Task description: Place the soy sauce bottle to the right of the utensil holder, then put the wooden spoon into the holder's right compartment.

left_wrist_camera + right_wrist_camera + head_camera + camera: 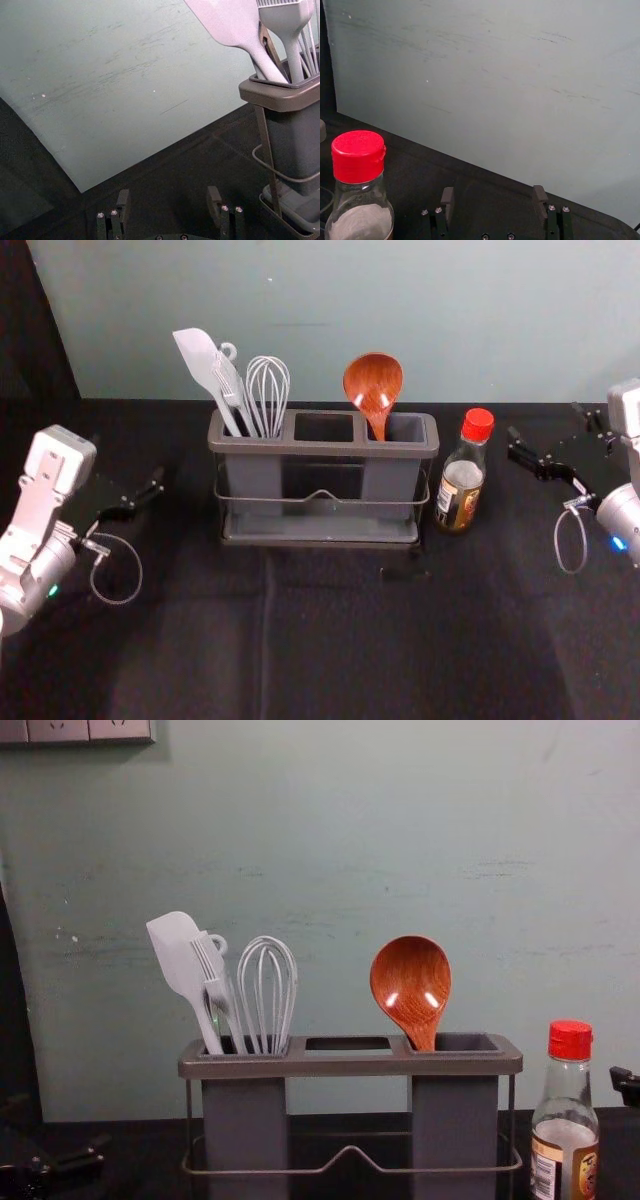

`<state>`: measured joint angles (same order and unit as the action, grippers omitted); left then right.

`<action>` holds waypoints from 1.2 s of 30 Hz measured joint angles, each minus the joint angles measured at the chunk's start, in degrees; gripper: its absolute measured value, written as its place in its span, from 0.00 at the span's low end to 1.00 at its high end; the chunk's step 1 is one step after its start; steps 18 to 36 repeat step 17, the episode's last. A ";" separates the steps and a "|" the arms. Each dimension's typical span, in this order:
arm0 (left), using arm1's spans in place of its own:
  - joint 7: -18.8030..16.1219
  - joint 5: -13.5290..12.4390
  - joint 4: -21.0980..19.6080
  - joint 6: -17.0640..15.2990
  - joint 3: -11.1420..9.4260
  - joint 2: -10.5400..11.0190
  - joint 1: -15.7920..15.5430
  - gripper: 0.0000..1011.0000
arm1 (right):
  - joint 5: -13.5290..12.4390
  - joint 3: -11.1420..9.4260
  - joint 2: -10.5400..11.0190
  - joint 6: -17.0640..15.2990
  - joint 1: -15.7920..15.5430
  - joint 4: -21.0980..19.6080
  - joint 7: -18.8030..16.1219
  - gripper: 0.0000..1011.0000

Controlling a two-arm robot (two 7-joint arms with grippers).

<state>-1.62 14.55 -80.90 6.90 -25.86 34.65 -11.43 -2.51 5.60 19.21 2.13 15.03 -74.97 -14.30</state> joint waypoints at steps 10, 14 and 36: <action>0.00 0.00 0.00 0.00 0.00 0.00 0.00 0.99 | 0.00 0.00 0.00 0.00 0.00 0.00 0.00 0.99; 0.00 0.00 0.00 0.00 0.00 0.00 0.00 0.99 | 0.00 0.00 0.00 0.00 0.00 0.00 0.00 0.99; 0.00 0.00 0.00 0.00 0.00 0.00 0.00 0.99 | 0.00 0.00 0.00 0.00 0.00 0.00 0.00 0.99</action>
